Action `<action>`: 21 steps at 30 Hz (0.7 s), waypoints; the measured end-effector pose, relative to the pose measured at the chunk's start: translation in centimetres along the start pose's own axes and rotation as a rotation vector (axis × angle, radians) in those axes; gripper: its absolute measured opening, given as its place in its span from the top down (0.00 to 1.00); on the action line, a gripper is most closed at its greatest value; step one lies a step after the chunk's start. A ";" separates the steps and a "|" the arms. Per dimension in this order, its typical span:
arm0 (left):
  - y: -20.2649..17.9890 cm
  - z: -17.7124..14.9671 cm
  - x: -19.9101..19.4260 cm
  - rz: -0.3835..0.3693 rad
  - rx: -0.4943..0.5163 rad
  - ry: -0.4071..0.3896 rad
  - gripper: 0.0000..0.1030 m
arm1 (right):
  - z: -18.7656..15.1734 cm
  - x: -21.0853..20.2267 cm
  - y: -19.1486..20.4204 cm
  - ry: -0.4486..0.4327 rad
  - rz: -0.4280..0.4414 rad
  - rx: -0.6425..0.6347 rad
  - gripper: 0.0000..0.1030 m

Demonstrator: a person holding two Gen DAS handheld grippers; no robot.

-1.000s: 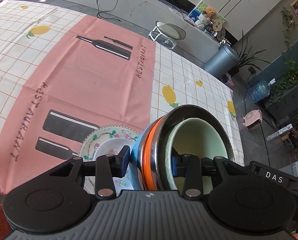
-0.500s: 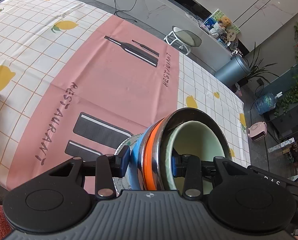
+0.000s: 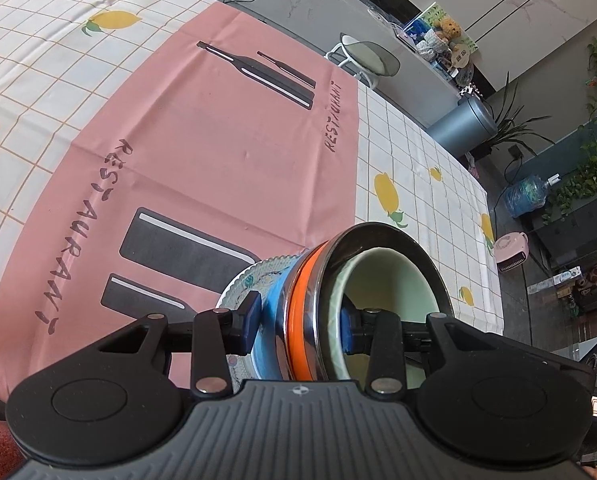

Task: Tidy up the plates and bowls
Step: 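Carry the bowl stack onto the plate stack and lower it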

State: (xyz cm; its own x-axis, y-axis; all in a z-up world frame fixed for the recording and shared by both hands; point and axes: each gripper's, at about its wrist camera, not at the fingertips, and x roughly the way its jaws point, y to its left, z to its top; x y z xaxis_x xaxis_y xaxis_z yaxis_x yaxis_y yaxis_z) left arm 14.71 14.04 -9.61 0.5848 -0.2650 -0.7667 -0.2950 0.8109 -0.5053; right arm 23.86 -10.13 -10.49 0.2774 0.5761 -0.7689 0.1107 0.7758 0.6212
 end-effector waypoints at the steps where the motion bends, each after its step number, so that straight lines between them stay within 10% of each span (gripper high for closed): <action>1: -0.1 0.0 0.0 0.003 0.008 -0.004 0.60 | 0.0 0.2 -0.2 0.002 0.004 0.005 0.56; 21: -0.4 0.0 0.3 0.046 0.035 0.006 0.63 | -0.4 0.0 0.5 -0.033 -0.003 -0.063 0.56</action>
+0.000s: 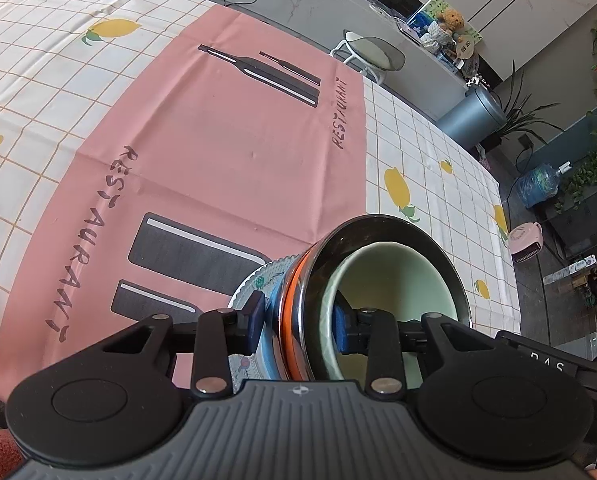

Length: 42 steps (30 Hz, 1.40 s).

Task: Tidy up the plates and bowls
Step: 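Carry the bowl stack onto the plate stack and lower it, then open the right gripper and withdraw it from the bowls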

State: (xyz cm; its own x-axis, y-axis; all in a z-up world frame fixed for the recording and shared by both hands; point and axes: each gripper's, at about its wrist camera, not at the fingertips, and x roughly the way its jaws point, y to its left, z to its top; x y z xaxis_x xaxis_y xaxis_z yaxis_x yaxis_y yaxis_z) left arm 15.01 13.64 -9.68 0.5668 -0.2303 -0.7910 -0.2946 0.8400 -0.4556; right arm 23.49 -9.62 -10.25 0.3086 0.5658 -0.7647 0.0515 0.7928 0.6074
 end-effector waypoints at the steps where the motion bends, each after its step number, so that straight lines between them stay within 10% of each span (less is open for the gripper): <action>1: 0.0 0.0 0.0 0.000 0.000 -0.001 0.63 | 0.0 0.0 0.0 0.000 0.000 -0.002 0.56; 21: -4.1 -1.1 -5.5 -0.007 0.164 -0.241 0.28 | -0.4 -5.1 1.4 -0.155 -0.035 -0.158 0.27; 42: -13.3 -11.8 -15.3 0.056 0.672 -0.641 0.16 | -8.2 -19.3 1.3 -0.475 -0.091 -0.343 0.10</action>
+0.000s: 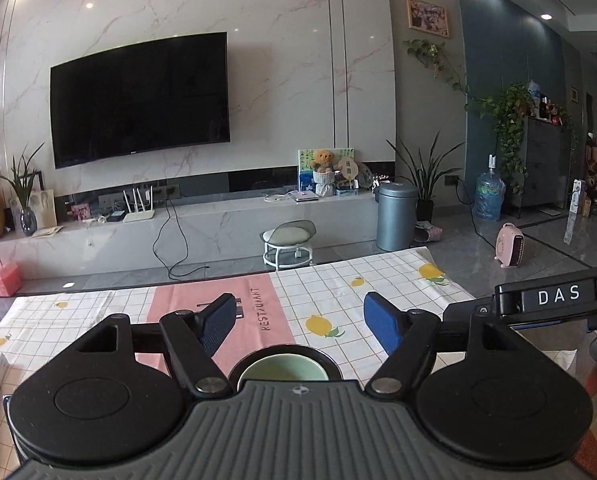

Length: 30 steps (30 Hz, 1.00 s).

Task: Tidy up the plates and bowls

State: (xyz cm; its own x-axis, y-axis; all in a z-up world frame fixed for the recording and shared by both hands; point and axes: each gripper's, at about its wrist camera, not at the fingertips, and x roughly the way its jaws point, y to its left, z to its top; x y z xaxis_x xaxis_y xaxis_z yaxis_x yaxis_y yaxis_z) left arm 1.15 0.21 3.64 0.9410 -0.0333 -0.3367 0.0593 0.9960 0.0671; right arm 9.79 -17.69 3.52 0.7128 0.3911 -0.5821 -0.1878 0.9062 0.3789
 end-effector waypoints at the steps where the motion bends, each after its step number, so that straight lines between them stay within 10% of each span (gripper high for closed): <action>1: -0.3 -0.1 -0.5 0.001 0.004 -0.009 0.16 | -0.3 -0.8 0.1 -0.018 -0.007 -0.015 0.10; 30: -3.2 -8.3 -6.0 0.109 0.008 0.153 0.11 | -14.1 -9.8 1.5 -0.147 -0.161 -0.139 0.03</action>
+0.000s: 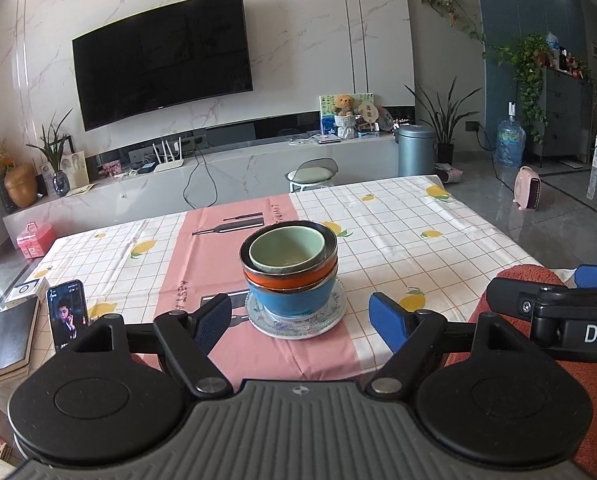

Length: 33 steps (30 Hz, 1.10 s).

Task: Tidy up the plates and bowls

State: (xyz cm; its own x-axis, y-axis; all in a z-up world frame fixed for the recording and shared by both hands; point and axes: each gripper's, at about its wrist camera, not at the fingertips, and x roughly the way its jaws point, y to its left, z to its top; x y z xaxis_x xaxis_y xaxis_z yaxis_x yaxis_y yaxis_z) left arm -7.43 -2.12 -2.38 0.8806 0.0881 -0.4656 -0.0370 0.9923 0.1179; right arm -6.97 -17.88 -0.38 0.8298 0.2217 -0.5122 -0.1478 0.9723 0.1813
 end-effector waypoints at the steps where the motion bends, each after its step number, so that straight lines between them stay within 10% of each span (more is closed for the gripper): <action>1: -0.1 -0.1 -0.1 0.002 0.002 -0.001 0.11 | -0.3 -0.2 0.0 -0.005 -0.007 -0.002 0.03; 33: -0.8 -0.2 -0.6 0.030 0.017 0.004 0.11 | -1.1 -0.8 -0.1 0.007 -0.008 -0.011 0.03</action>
State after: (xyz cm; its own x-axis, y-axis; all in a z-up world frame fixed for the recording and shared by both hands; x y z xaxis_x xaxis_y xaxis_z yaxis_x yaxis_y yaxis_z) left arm -7.99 -2.93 -2.37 0.8774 0.1183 -0.4650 -0.0554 0.9876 0.1468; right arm -8.19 -18.04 -0.88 0.8270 0.2139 -0.5199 -0.1467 0.9749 0.1677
